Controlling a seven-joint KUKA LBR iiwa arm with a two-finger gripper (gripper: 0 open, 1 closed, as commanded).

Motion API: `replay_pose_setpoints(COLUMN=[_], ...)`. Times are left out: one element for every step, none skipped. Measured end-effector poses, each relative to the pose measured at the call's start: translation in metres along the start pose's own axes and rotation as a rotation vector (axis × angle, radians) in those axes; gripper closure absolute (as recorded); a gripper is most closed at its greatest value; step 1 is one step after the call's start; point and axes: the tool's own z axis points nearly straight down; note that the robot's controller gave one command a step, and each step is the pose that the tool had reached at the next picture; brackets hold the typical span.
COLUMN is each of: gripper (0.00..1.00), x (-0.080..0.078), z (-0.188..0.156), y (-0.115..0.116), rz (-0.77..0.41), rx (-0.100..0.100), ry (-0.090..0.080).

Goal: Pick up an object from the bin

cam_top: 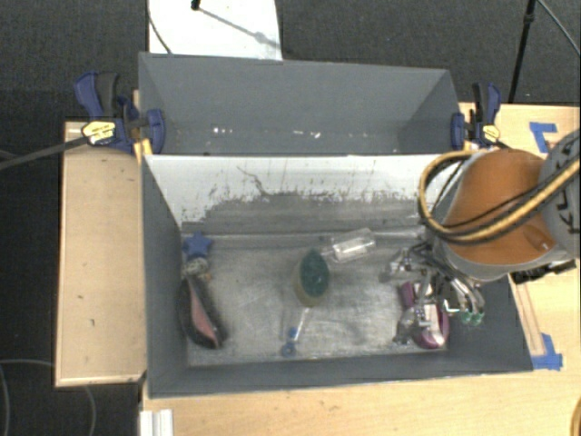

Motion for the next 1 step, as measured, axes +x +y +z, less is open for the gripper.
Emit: replay_pose_setpoints(gripper=[0.00], x=[-0.0798], z=[0.0668], y=[0.0187], rz=[0.147], rx=[0.000], ry=[-0.004])
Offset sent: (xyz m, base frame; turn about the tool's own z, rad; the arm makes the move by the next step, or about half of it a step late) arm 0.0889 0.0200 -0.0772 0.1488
